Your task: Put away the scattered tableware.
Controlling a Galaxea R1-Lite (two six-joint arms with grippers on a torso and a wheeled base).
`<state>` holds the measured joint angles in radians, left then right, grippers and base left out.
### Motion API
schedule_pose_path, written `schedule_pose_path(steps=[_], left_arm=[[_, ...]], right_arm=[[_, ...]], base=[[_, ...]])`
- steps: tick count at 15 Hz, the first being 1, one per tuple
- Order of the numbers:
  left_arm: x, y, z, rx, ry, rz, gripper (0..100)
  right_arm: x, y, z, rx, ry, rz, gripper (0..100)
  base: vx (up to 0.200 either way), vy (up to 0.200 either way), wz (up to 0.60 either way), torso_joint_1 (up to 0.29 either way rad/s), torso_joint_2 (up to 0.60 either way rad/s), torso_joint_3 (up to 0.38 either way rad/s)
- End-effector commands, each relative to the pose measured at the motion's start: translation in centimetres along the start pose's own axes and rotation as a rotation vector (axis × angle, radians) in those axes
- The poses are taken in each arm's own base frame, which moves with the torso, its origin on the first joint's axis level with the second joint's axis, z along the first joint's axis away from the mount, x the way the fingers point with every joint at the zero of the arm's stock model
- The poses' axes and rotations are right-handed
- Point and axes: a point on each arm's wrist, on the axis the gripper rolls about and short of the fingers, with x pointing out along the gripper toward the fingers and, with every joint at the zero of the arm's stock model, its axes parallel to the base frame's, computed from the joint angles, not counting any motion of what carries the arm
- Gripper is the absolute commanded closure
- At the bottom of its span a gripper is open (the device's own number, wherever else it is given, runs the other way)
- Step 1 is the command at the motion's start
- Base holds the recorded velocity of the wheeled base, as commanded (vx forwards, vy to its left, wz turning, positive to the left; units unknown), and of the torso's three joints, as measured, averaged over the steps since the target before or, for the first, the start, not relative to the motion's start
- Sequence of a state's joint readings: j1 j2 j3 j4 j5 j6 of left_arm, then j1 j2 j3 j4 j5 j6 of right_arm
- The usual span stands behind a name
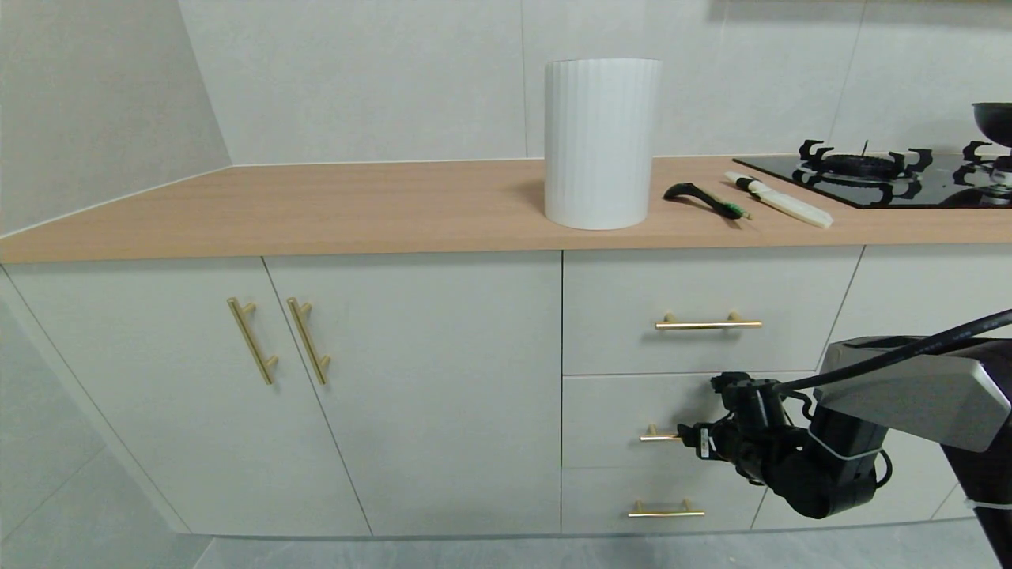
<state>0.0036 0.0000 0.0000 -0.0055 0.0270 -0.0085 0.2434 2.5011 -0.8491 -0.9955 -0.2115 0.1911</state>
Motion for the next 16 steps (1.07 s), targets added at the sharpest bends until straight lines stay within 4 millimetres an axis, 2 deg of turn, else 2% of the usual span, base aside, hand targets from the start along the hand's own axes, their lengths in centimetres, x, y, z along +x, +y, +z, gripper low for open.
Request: schedule_pose_path(steps=[1, 16], left_arm=[[0.00, 0.00, 0.01, -0.001, -0.001, 0.002, 0], [0.00, 0.00, 0.01, -0.001, -0.001, 0.002, 0]], right_arm=[[0.05, 0.00, -0.13, -0.004, 0.007, -0.001, 0], [-0.01, -0.10, -0.60, -0.013, 0.046, -0.009, 0]], base=[[0.000, 0.000, 0.00, 0.000, 0.00, 0.000], [0.000, 0.000, 0.00, 0.000, 0.00, 0.000]])
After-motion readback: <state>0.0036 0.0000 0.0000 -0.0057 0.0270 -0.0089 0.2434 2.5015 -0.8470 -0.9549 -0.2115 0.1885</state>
